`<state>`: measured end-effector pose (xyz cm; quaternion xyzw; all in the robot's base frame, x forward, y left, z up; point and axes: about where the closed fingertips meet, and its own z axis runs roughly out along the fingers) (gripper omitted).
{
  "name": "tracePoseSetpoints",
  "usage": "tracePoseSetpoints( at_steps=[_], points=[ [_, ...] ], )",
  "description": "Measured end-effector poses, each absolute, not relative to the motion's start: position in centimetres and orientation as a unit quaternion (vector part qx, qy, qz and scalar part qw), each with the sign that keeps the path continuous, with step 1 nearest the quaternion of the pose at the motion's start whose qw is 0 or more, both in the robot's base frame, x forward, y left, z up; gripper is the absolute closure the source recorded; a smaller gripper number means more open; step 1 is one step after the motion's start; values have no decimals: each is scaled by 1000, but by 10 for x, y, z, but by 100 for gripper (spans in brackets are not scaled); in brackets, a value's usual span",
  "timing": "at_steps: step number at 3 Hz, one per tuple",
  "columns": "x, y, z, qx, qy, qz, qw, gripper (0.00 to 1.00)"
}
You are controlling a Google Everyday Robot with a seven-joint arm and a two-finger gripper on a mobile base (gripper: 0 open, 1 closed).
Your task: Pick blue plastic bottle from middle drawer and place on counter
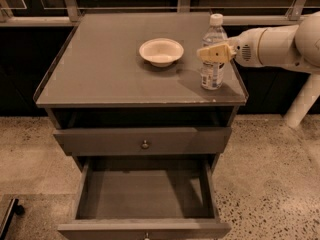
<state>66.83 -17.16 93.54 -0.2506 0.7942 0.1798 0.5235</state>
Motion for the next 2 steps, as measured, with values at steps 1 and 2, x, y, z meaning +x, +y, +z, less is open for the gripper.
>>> tracePoseSetpoints(
  at_steps=[1, 2],
  points=[
    [668, -172, 935, -251, 794, 180, 523, 0],
    [668, -171, 935, -251, 794, 180, 523, 0]
  ],
)
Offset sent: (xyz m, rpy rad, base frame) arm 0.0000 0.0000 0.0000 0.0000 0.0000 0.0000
